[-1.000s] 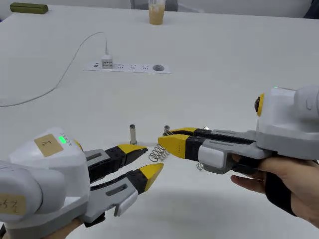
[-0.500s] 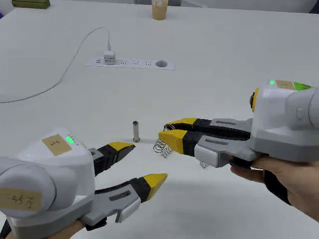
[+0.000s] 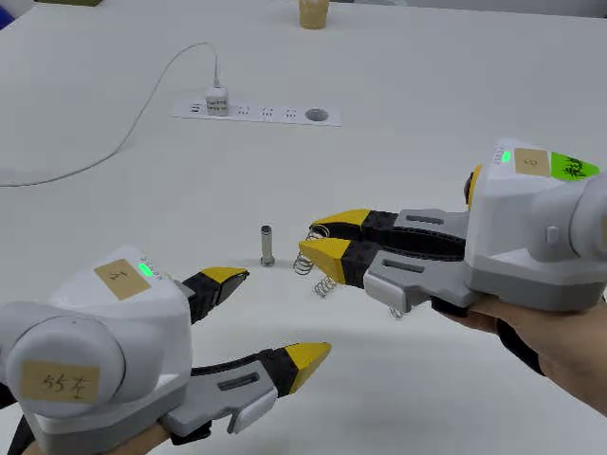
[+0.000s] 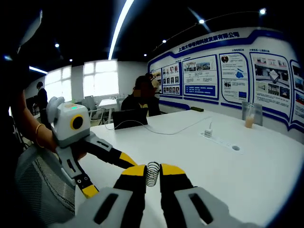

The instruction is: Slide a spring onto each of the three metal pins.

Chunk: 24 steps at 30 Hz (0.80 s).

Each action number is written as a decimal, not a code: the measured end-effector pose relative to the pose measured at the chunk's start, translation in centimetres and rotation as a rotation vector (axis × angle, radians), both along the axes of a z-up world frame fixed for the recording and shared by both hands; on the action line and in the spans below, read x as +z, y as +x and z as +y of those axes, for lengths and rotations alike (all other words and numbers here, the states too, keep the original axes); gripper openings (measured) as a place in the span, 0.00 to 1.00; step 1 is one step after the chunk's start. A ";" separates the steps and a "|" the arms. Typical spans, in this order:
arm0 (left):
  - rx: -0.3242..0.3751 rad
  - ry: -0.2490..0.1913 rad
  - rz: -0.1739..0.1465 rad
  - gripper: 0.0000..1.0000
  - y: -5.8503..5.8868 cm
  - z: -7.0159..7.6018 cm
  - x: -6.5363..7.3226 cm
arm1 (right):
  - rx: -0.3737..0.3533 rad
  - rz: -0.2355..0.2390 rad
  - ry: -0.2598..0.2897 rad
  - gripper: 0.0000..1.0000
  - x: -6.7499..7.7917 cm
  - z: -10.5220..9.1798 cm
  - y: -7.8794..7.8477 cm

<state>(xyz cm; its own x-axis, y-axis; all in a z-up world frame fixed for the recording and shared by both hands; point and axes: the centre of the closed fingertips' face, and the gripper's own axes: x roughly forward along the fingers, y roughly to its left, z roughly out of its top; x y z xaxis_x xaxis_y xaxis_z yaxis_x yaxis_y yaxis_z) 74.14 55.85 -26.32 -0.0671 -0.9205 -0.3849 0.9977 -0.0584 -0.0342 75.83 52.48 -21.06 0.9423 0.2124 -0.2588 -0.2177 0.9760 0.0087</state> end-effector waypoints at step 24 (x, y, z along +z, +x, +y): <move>0.032 0.023 0.020 0.82 0.7 0.0 -1.0 | -0.082 -0.077 0.015 0.12 -0.4 -2.5 4.2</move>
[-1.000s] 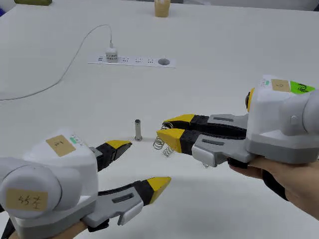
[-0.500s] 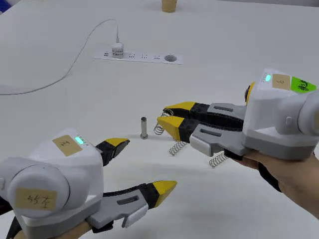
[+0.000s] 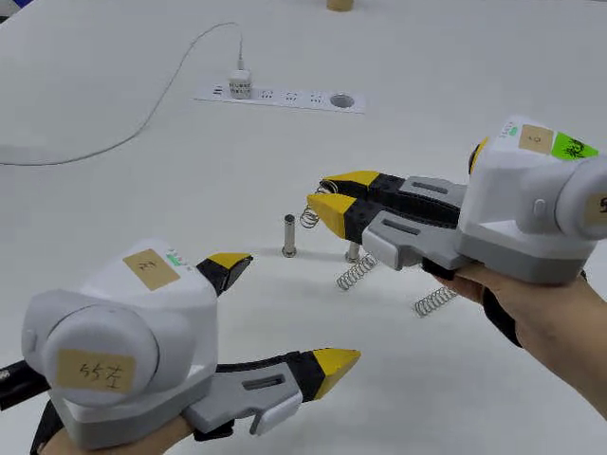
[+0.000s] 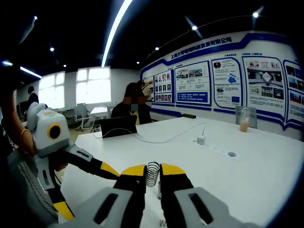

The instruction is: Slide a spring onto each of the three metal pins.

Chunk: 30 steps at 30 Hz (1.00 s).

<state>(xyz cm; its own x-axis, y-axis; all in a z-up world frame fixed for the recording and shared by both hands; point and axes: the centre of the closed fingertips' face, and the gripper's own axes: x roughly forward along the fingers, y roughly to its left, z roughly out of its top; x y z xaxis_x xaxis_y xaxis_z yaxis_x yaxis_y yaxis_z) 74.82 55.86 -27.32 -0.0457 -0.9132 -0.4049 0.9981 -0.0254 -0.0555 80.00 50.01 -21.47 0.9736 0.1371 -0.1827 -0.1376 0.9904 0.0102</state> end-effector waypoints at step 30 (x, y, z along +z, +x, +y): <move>0.026 -0.004 0.013 0.99 0.3 -0.1 -0.1 | -0.062 0.053 -0.005 0.12 -3.3 -1.3 3.3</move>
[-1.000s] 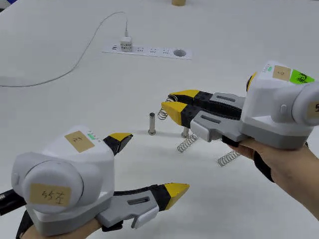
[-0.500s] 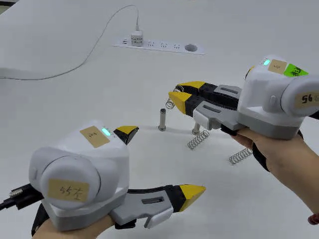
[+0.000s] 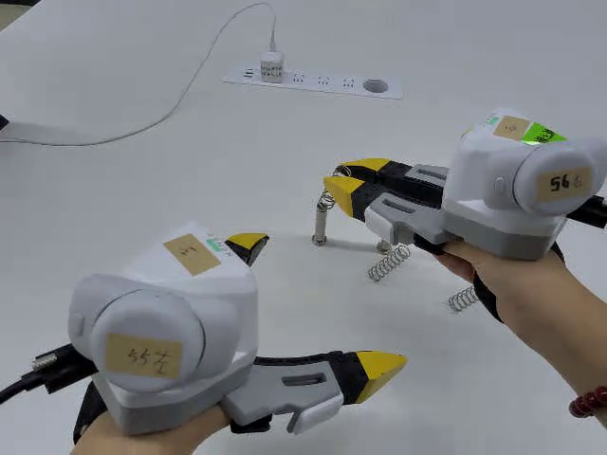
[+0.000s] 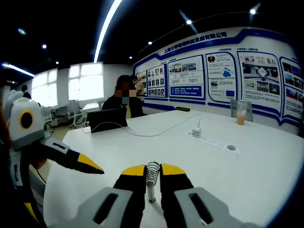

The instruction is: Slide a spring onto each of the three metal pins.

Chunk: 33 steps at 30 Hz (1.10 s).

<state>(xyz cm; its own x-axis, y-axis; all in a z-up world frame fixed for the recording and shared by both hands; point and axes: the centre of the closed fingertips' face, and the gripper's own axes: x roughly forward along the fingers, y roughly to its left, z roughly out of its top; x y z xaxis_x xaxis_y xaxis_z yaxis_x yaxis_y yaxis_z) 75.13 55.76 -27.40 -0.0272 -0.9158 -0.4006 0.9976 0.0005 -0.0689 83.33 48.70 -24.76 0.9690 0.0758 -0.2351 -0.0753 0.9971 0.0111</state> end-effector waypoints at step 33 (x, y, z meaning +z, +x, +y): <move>-0.002 0.028 -0.010 0.98 0.2 0.1 -0.5 | 0.067 0.104 -0.156 0.12 -2.1 0.8 1.1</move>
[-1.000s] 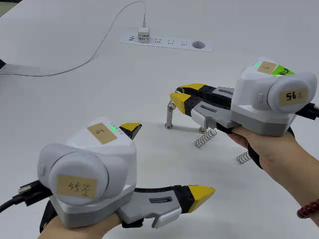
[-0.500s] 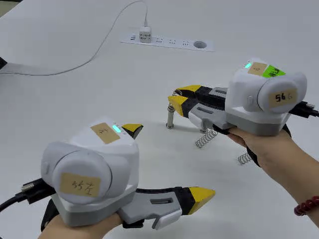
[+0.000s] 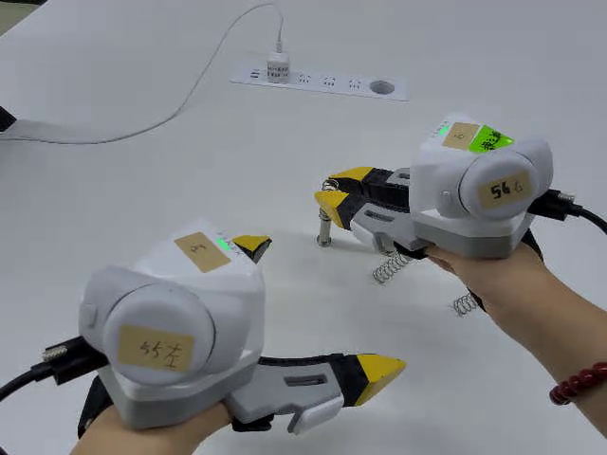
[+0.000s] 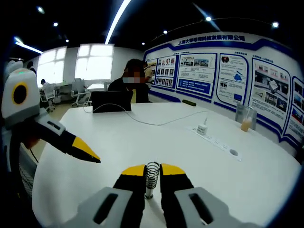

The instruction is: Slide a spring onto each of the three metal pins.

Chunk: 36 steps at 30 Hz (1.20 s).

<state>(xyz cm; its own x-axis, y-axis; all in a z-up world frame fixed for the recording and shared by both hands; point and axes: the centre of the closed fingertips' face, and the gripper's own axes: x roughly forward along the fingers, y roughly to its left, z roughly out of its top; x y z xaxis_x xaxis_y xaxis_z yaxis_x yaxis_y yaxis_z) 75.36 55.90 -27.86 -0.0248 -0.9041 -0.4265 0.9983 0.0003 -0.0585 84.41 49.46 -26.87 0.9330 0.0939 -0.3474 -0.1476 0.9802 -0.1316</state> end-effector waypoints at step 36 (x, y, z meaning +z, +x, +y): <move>0.008 0.001 0.000 0.96 0.2 0.1 0.0 | -0.022 0.107 0.026 0.12 -3.6 -0.1 0.0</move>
<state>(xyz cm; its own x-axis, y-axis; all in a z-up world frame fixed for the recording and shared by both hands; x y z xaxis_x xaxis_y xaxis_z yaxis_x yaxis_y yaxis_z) 75.60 55.98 -27.84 -0.0180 -0.9040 -0.4272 0.9982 0.0079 -0.0588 84.43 49.33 -30.47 0.8926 0.0844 -0.4428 -0.1381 0.9863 -0.0903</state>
